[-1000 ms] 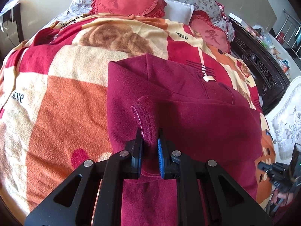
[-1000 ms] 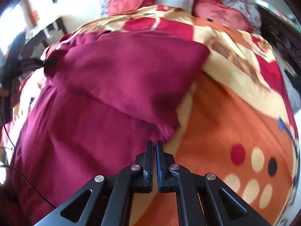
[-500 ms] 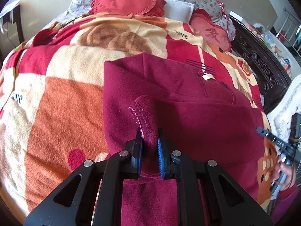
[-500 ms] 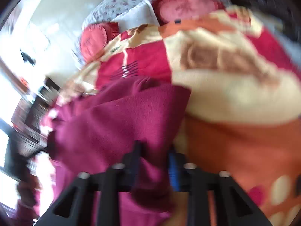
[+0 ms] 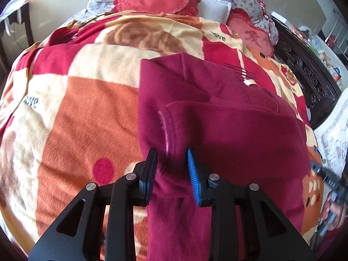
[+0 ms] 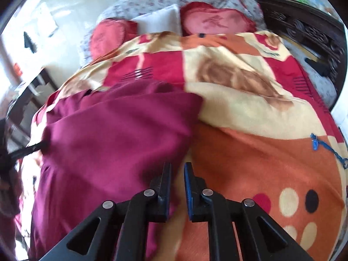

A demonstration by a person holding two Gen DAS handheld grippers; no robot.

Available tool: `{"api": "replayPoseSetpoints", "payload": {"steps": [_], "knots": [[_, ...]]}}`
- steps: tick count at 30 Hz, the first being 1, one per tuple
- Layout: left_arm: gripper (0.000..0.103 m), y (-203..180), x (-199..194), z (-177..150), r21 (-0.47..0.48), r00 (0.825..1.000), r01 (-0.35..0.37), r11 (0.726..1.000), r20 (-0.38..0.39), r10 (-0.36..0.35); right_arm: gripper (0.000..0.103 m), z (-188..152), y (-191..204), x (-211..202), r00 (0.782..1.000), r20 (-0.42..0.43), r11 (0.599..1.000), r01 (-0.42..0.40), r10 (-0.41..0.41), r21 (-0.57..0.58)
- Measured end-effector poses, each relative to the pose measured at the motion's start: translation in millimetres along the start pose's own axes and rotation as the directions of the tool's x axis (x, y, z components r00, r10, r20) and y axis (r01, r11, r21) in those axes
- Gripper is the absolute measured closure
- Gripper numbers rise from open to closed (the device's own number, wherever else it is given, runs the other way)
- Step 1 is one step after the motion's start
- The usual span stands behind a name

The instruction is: Fold small clothes

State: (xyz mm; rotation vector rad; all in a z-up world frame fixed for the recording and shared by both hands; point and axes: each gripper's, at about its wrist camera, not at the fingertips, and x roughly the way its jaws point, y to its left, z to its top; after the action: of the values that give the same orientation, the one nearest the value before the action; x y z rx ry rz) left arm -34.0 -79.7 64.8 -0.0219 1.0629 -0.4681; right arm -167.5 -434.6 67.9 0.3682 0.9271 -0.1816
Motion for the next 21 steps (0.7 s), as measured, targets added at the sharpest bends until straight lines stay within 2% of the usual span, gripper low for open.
{"api": "replayPoseSetpoints", "payload": {"steps": [1,3,5,6,7,9,12,17,18,20,21], "knots": [[0.077,1,-3,-3,-0.007,1.000,0.001,1.000,-0.004,-0.001,0.092,-5,6,4,1.000,-0.024,1.000,0.003,-0.003,-0.016],[0.075,3,-8,-10,-0.013,1.000,-0.001,1.000,-0.014,0.001,0.092,-16,16,21,0.995,-0.072,0.997,0.066,-0.069,-0.045],[0.060,5,-15,-19,-0.017,1.000,-0.003,1.000,-0.028,0.002,0.092,-25,13,25,0.995,-0.066,0.997,0.075,-0.077,-0.034],[0.048,6,-19,-24,-0.019,1.000,0.003,1.000,-0.029,-0.004,0.091,-27,9,21,0.996,-0.056,0.997,0.075,-0.076,-0.011],[0.045,8,-26,-30,-0.022,1.000,0.012,1.000,-0.020,-0.013,0.088,-28,6,17,0.995,-0.059,0.997,0.078,-0.078,0.013],[0.045,7,-34,-39,-0.011,1.000,0.005,1.000,-0.012,-0.005,0.087,-28,2,6,0.996,-0.049,0.996,0.080,-0.078,0.045],[0.045,6,-46,-52,0.011,1.000,-0.018,1.000,-0.004,0.018,0.086,-30,9,-16,0.999,-0.010,0.998,0.033,-0.032,0.052],[0.045,1,-63,-77,0.040,0.999,-0.040,0.998,0.009,0.040,0.084,-46,32,-26,1.000,-0.024,0.999,-0.017,0.018,0.042],[0.045,0,-66,-82,0.050,0.999,-0.045,0.998,0.011,0.044,0.082,-51,35,-26,0.999,-0.032,0.998,-0.036,0.037,0.051],[0.045,-2,-71,-89,0.066,0.999,-0.052,0.996,0.016,0.051,0.057,-62,40,-24,0.996,-0.055,0.996,-0.068,0.071,0.064],[0.045,-3,-72,-92,0.072,0.998,-0.054,0.996,0.016,0.053,0.055,-68,44,-22,0.995,-0.064,0.996,-0.072,0.076,0.060]]}}
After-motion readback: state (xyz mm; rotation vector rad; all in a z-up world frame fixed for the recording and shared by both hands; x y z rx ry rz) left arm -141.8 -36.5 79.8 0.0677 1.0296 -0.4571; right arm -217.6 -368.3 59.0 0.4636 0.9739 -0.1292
